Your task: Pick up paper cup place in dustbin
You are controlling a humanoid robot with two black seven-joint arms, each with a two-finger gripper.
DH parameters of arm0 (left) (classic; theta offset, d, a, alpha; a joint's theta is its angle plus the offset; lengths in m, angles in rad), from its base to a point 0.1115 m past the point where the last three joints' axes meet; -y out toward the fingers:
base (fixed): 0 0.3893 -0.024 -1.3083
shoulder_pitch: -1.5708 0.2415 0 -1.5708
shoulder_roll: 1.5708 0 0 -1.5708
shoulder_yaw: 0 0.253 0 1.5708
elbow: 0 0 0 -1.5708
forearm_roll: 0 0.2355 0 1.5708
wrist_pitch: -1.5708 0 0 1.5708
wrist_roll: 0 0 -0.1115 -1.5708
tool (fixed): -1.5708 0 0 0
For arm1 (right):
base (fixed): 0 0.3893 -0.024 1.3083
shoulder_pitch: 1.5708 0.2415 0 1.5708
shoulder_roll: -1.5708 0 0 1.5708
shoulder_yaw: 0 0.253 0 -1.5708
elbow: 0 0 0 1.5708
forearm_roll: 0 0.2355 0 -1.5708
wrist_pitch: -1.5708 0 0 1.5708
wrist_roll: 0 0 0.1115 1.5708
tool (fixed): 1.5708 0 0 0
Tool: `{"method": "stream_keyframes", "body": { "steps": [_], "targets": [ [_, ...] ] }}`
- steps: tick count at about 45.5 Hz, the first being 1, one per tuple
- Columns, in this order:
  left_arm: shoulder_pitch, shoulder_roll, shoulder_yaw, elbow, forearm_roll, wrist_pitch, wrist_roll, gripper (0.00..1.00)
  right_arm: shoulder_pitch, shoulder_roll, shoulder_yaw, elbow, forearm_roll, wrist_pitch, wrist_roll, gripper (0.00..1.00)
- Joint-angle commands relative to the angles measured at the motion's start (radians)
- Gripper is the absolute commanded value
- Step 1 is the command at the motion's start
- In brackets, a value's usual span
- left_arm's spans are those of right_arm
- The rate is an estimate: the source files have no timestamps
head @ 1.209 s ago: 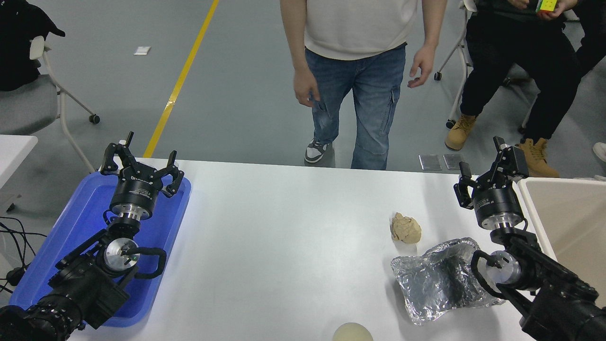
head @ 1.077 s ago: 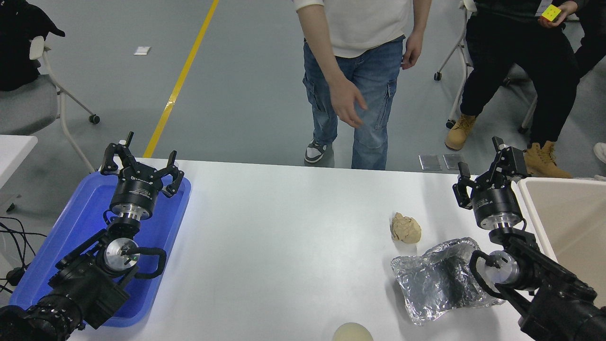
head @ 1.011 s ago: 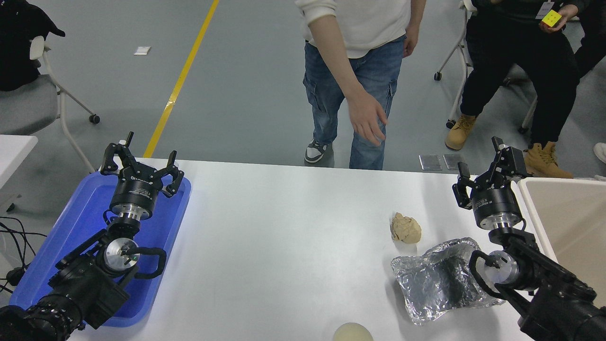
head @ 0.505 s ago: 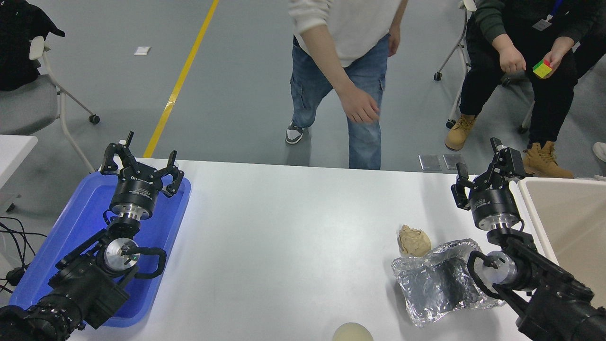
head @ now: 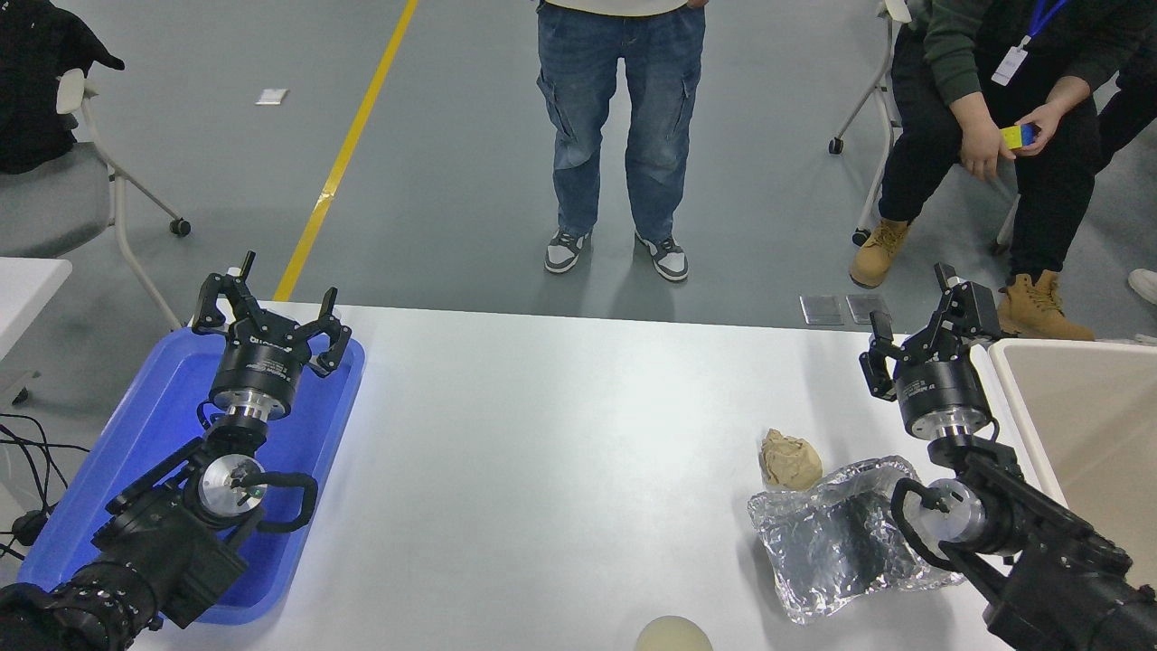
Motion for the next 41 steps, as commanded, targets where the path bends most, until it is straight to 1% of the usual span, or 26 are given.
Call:
{"method": "stream_keyframes", "body": {
  "steps": [1, 33, 41],
  "targets": [
    [0.000, 0.000, 0.000, 0.000, 0.000, 0.000, 0.000, 1.00, -0.001, -0.003, -0.001, -0.002, 0.000, 0.002, 0.000, 1.00],
    [-0.002, 0.000, 0.000, 0.000, 0.000, 0.000, 0.000, 1.00, 0.049, -0.008, -0.004, -0.002, -0.002, 0.011, -0.004, 1.00],
    [0.000, 0.000, 0.000, 0.000, 0.000, 0.000, 0.000, 1.00, 0.081, -0.043, -0.098, -0.006, -0.002, 0.009, -0.005, 1.00]
  ]
}}
